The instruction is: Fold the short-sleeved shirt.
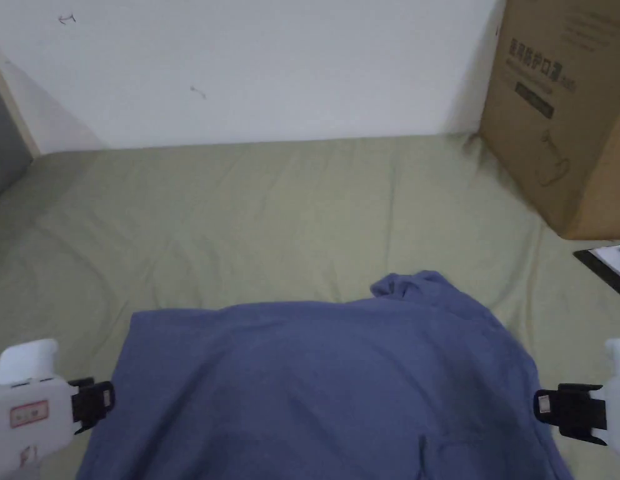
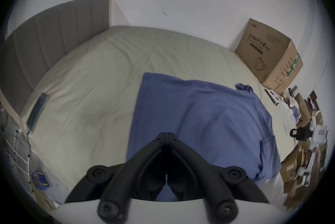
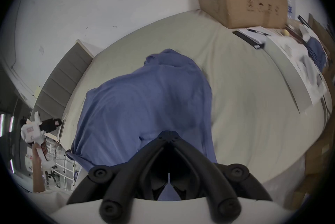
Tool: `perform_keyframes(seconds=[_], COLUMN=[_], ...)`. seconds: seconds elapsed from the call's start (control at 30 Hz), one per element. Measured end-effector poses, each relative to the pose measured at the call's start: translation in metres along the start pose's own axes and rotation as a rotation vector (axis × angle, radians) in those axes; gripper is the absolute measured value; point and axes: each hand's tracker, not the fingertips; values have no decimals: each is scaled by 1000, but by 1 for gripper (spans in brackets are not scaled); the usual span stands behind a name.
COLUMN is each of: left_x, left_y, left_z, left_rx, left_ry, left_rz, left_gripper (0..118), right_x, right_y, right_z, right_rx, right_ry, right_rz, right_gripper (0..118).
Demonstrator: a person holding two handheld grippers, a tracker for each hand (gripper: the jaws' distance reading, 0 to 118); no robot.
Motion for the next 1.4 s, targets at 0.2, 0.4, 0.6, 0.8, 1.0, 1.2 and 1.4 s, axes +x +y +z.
perform_keyframes(seconds=[0.2, 0.4, 0.6, 0.8, 1.0, 1.2, 1.4], left_x=[-7, -34, -32, -14, -14, -17, -21], left_y=[69, 118, 123, 111, 122, 122, 118], left_z=[-83, -155, -213, -237, -226, -216, -213], left_rx=[-3, -85, -188, -209, -208, -190, -196], left_ry=[26, 78, 110, 201, 166, 152, 138], left_rz=[30, 111, 78, 3, 2, -2, 10], left_gripper=[0, 90, 89, 69, 2, 2, 2], right_x=[-7, 2, 17, 30, 48, 59, 45], right_y=[40, 55, 62, 78, 123, 177, 198], right_z=[-43, -83, -116, -139, -166, -194, -244], right_rx=[-46, -102, -151, -188, -217, -191, -338], right_ry=[2, -14, -22, -45, -61, -82, -57], right_rz=[41, 29, -11, -16, -10, -13, 76], right_gripper=[0, 0, 0, 0, 6, 100, 99])
